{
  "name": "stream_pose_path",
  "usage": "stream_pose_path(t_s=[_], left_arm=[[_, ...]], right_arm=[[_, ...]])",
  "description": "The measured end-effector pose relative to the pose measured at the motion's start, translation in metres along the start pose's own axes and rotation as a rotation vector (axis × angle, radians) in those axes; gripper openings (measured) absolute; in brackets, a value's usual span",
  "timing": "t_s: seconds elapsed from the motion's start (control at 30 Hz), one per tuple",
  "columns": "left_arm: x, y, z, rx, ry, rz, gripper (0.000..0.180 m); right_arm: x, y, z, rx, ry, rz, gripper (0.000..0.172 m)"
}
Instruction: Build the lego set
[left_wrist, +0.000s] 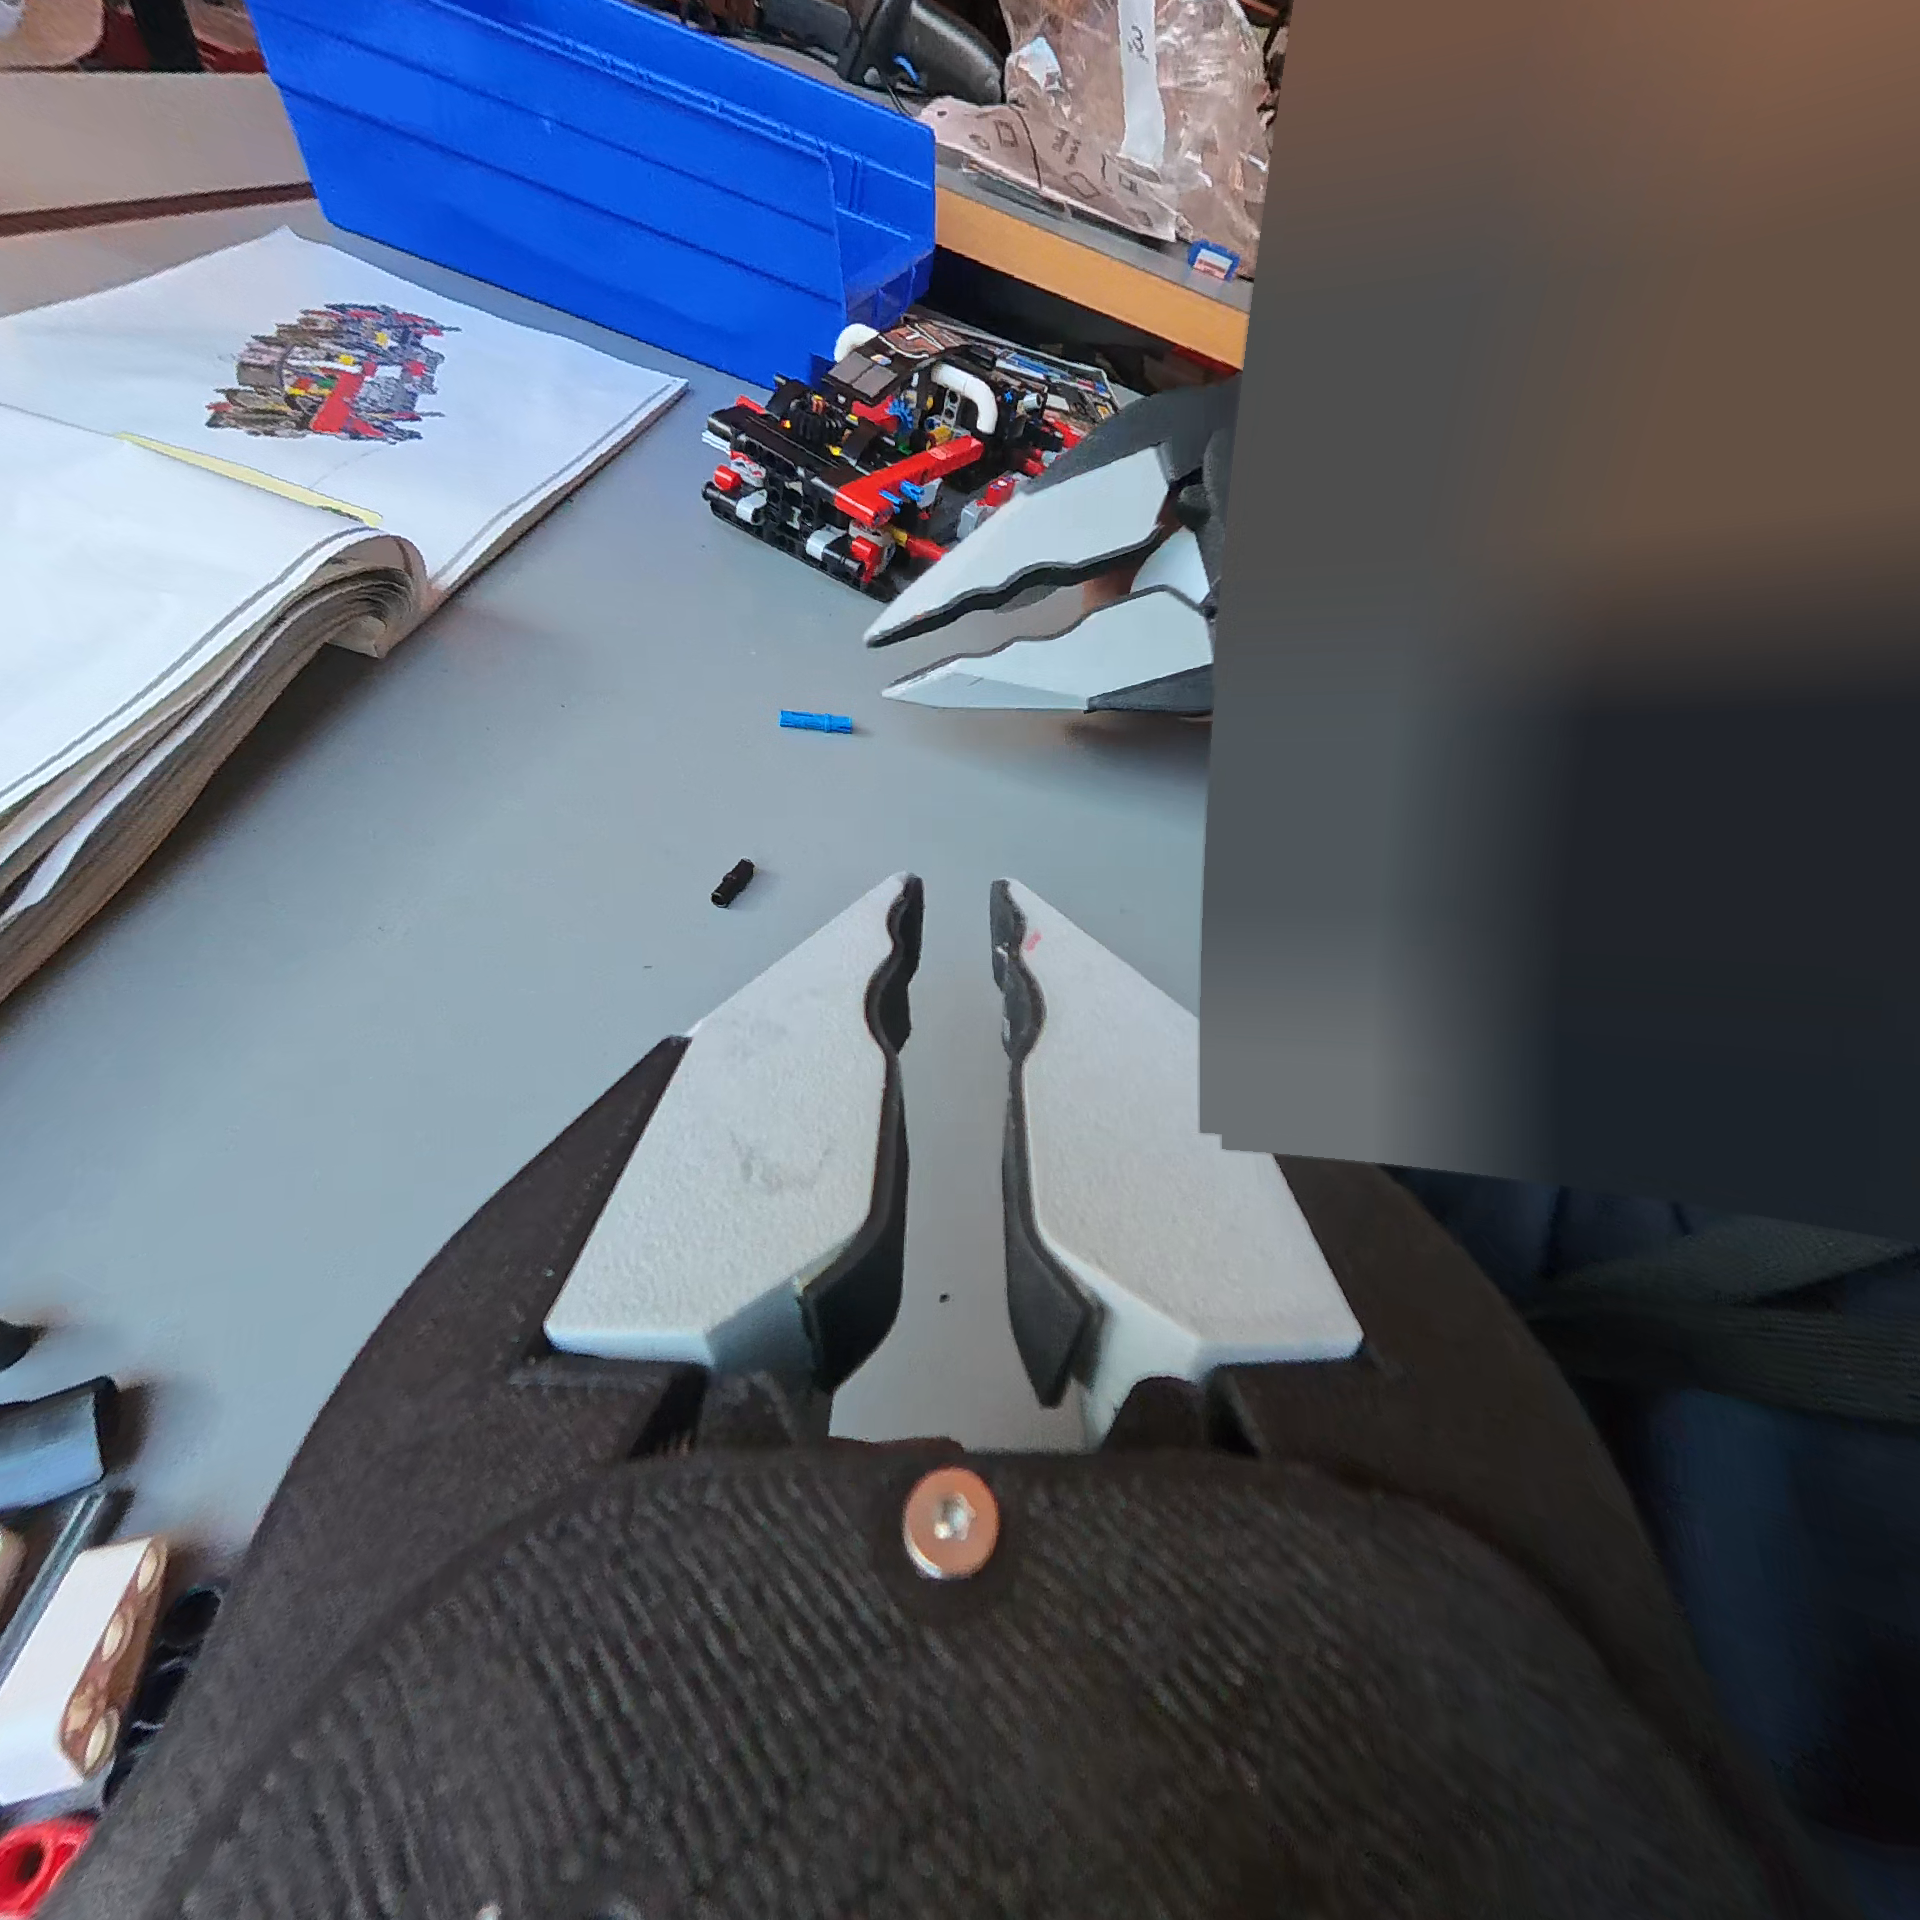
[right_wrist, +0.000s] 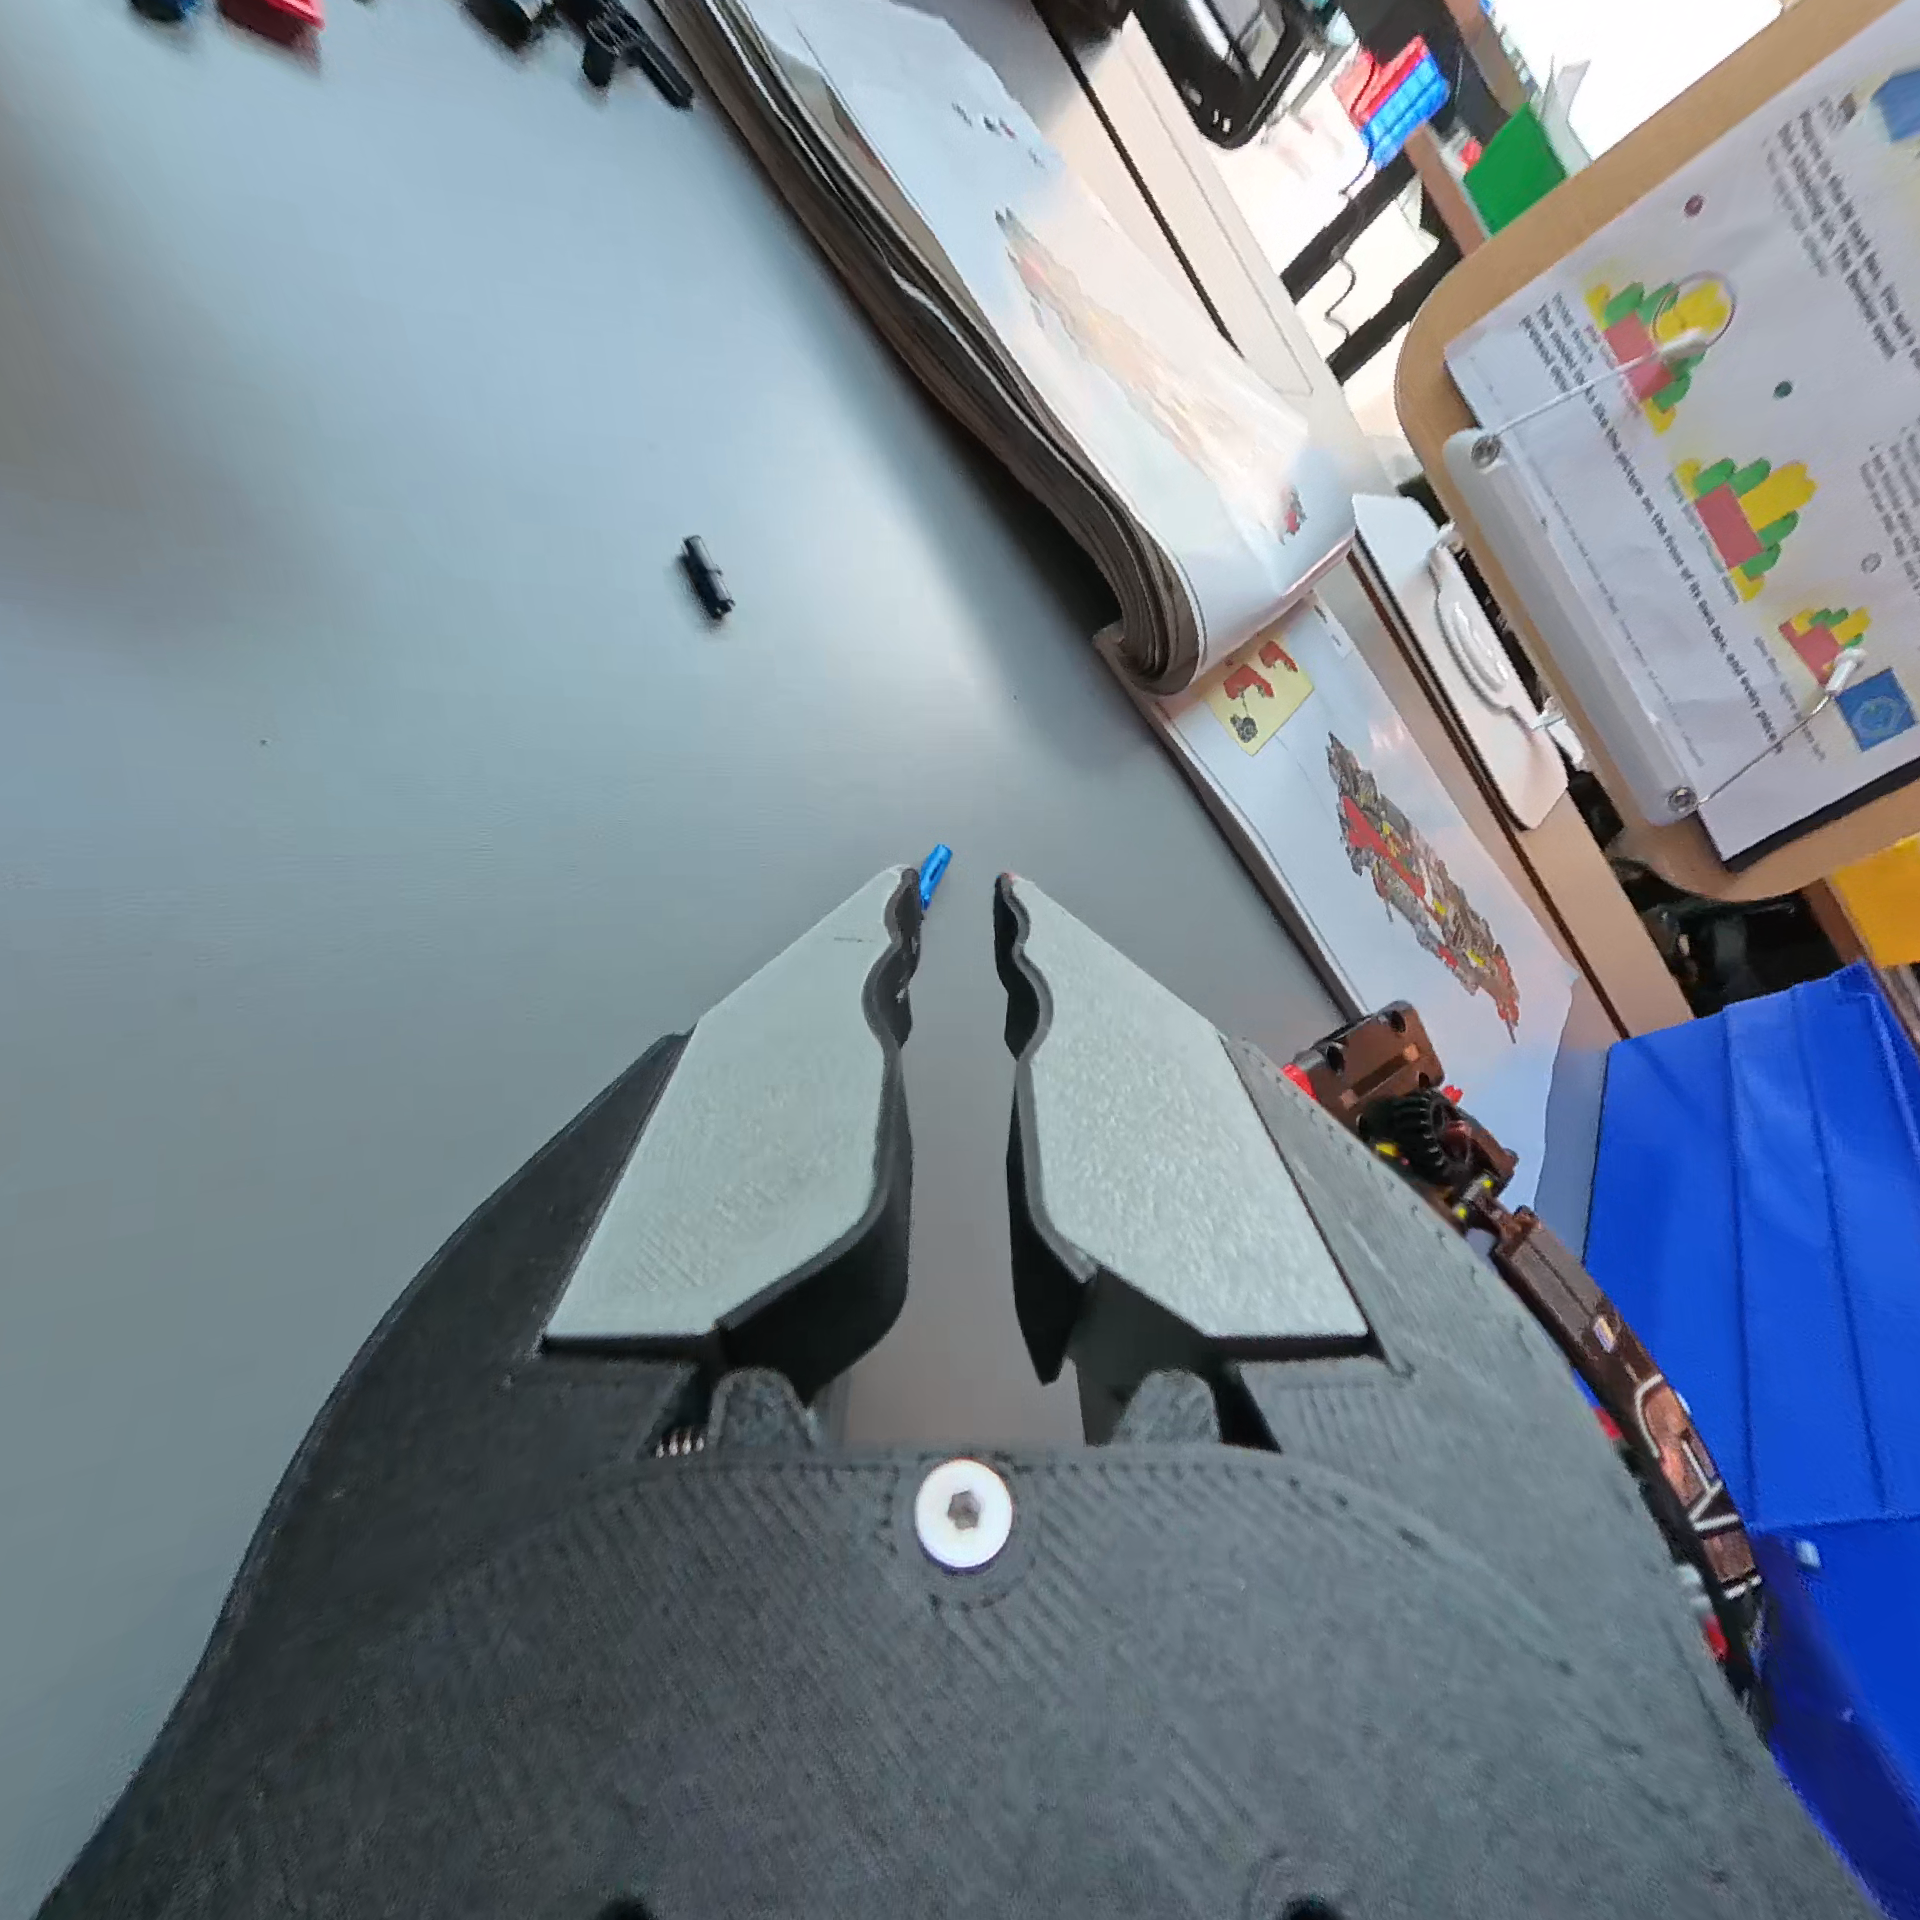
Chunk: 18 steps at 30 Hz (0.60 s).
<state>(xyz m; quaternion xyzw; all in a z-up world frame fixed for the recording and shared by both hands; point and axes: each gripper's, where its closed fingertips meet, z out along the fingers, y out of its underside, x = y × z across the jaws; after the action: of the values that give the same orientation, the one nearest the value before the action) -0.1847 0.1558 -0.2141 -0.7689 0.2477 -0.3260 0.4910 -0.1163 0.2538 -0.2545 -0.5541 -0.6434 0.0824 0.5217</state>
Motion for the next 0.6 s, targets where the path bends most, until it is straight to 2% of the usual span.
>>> stream_pose_path(t_s=[0.03, 0.23, 0.33, 0.5, 0.6], left_arm=[[0.000, -0.001, -0.001, 0.006, 0.000, 0.000, 0.010], [0.001, -0.001, 0.000, 0.005, -0.001, 0.007, 0.010], [0.001, 0.000, 0.000, 0.005, -0.001, 0.013, 0.010], [0.002, 0.000, 0.000, 0.005, 0.003, 0.010, 0.010], [0.002, 0.000, 0.000, 0.002, 0.005, 0.007, 0.010]], right_arm=[[0.001, 0.002, 0.002, -0.019, -0.003, 0.011, 0.013], [0.001, 0.013, 0.010, -0.098, -0.055, 0.085, 0.014], [0.000, 0.015, 0.010, -0.126, -0.084, 0.157, 0.009], [-0.015, 0.015, 0.010, -0.165, -0.241, 0.333, 0.016], [-0.021, 0.012, 0.013, -0.167, -0.300, 0.365, 0.009]])
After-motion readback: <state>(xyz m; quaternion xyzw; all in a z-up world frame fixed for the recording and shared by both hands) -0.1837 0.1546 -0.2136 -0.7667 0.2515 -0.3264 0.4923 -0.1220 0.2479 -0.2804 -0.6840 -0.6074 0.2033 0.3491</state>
